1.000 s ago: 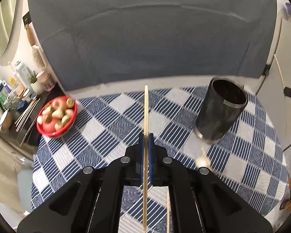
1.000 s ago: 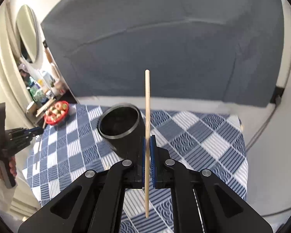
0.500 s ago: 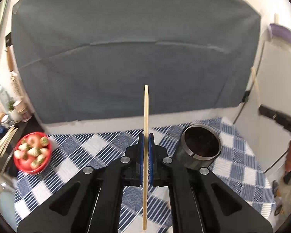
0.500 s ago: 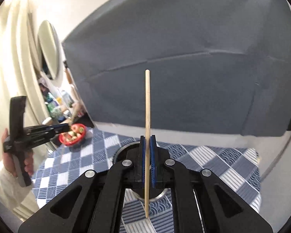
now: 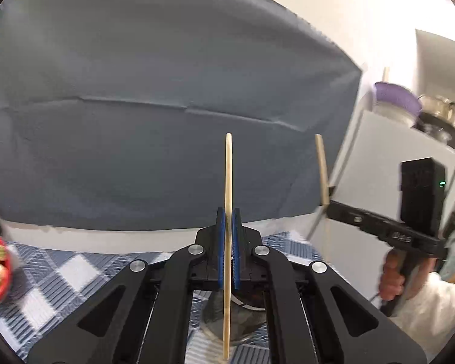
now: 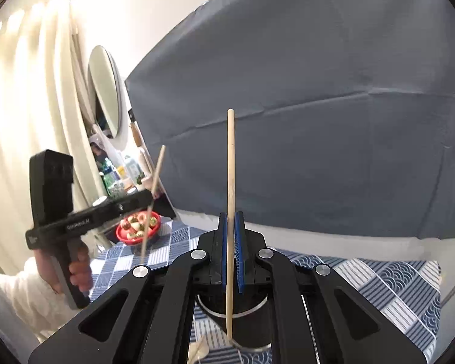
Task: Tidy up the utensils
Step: 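Lift the held chopsticks with both tools and carry them over the black cup, then lower the chopsticks into the black cup and open both tools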
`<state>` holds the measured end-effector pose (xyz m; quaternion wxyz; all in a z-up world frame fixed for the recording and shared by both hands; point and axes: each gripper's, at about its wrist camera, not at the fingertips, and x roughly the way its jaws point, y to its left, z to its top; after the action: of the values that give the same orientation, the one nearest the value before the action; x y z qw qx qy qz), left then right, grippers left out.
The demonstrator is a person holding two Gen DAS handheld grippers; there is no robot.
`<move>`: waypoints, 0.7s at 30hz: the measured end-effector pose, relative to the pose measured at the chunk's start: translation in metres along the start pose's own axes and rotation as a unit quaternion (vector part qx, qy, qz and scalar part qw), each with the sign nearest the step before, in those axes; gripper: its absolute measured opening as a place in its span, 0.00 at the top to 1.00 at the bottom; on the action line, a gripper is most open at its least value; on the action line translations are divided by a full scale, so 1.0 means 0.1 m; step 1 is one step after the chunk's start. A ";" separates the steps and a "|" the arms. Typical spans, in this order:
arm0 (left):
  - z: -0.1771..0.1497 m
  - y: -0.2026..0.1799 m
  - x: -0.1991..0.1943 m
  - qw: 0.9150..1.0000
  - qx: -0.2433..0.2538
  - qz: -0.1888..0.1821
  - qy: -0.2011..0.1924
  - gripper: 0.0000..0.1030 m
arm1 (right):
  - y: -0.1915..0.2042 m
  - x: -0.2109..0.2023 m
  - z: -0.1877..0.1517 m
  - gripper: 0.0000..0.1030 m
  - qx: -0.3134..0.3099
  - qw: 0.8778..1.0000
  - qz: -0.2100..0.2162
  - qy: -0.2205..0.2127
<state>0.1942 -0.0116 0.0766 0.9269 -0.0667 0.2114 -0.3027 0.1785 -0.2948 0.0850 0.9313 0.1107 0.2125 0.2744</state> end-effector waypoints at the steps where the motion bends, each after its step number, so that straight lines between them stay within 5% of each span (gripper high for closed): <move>1: 0.00 0.01 0.03 1.000 -0.005 -0.007 -0.005 0.95 | -0.01 0.03 0.01 0.95 0.002 1.000 0.004 -0.003; 12: 0.02 0.07 0.34 0.994 -0.020 -0.087 -0.066 0.95 | -0.18 0.36 -0.06 0.95 0.021 1.000 0.011 -0.001; 21: -0.09 0.11 0.69 0.992 -0.018 -0.112 -0.059 0.95 | -0.22 0.56 -0.13 0.95 0.016 1.000 -0.001 0.010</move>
<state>0.2462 -0.0437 0.0413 0.8967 -0.1249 0.1530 -0.3962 0.2260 -0.2806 0.0476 0.9276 0.1228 0.2264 0.2708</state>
